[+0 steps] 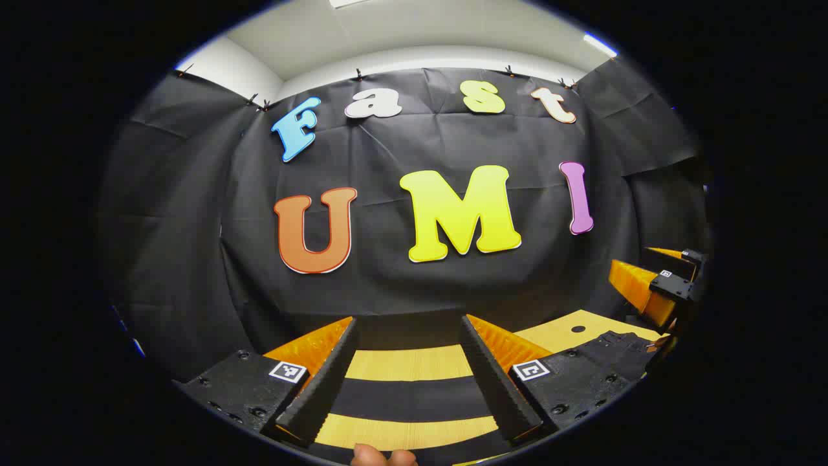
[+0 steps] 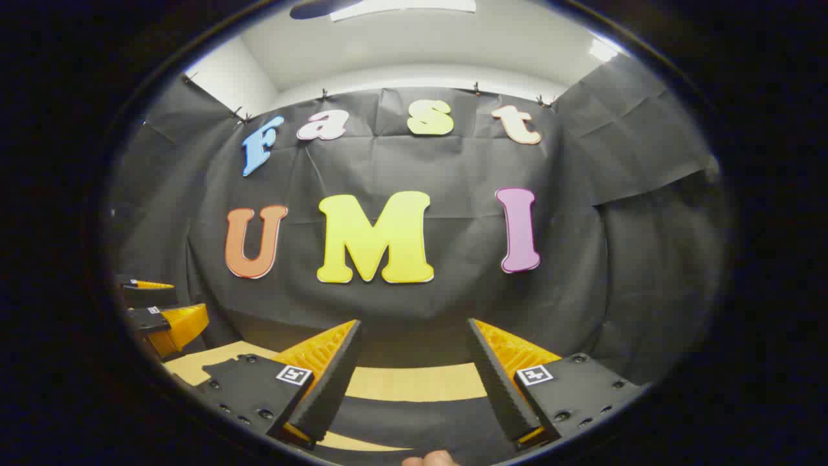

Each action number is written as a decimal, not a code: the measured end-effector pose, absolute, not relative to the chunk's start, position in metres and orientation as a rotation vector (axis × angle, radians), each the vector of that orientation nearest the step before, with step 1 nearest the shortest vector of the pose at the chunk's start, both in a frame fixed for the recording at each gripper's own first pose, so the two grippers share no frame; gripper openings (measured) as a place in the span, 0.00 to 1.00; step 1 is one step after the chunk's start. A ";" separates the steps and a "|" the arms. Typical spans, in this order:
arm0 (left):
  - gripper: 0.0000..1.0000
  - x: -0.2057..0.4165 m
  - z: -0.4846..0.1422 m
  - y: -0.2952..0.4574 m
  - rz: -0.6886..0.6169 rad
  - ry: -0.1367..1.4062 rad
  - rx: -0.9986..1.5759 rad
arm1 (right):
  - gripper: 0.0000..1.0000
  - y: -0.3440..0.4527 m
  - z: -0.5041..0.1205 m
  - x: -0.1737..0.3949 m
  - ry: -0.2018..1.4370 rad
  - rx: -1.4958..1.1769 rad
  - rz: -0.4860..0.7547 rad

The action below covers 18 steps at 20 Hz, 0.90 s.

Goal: Grasp the waist and the cuffs of the jeans and fold them to make the two legs overlap; first hold the waist and fold one-third of the jeans toward the cuffs, then hold the cuffs and fold the remaining one-third in the same direction to finish folding.

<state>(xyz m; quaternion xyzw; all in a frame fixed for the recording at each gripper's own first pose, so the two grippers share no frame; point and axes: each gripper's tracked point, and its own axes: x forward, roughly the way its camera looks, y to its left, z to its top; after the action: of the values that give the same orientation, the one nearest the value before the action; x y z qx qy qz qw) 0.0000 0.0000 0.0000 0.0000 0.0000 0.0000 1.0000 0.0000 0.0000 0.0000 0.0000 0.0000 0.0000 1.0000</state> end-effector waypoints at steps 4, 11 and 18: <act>0.99 -0.002 -0.006 0.012 0.020 0.014 -0.025 | 0.99 0.000 -0.012 0.005 0.047 0.028 -0.007; 0.99 -0.010 -0.016 0.034 0.075 0.031 -0.022 | 0.98 0.014 -0.015 0.002 0.070 -0.005 0.035; 0.99 -0.016 -0.018 0.044 0.099 0.030 -0.024 | 0.99 0.025 -0.015 -0.004 0.067 -0.030 0.074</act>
<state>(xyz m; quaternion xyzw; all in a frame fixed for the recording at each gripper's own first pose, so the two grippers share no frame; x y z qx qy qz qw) -0.0160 0.0440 -0.0184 -0.0120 0.0151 0.0495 0.9986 -0.0038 0.0247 -0.0148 -0.0148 0.0337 0.0369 0.9986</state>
